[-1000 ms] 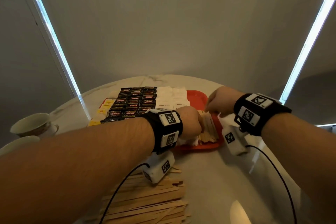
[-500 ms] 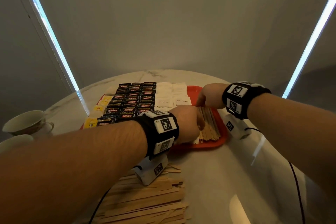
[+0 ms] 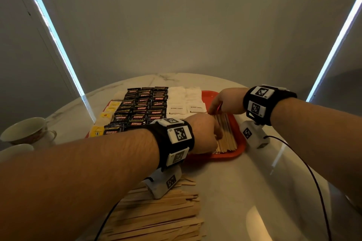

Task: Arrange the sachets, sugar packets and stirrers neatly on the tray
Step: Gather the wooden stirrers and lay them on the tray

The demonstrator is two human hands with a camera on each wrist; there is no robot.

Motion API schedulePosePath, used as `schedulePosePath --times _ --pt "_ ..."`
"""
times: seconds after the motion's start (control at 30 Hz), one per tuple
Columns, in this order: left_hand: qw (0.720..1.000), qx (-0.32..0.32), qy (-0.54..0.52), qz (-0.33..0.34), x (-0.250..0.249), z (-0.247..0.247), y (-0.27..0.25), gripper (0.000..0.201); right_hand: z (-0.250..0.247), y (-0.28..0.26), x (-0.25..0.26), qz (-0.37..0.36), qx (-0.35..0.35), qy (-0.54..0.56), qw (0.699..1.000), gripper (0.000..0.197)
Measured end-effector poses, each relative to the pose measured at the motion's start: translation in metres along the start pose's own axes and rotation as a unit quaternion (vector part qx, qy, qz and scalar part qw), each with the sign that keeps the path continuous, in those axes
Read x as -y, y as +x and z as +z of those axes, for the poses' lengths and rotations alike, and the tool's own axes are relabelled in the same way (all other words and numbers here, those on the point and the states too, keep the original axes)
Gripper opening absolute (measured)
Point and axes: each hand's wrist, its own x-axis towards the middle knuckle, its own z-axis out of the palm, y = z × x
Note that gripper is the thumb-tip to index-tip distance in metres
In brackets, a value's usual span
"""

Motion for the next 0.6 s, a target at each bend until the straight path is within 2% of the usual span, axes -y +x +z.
schedulePosePath --times 0.17,0.33,0.5,0.6 --pt "1.0 0.013 0.003 0.0 -0.0015 0.0006 -0.0001 0.043 0.0013 -0.0004 0.0031 -0.002 0.014 -0.003 1.0 0.053" --pt "1.0 0.002 0.002 0.008 0.0014 -0.0004 -0.0006 0.042 -0.0033 -0.0024 -0.001 0.02 -0.021 -0.019 0.999 0.048" --pt "0.999 0.025 0.004 0.027 -0.0008 0.0018 -0.0001 0.042 -0.0012 -0.002 -0.0006 0.019 0.006 -0.034 0.999 0.051" --pt "0.999 0.023 0.006 0.031 -0.0011 0.001 0.0001 0.042 -0.0031 -0.0078 0.0002 0.015 -0.014 -0.033 0.999 0.052"
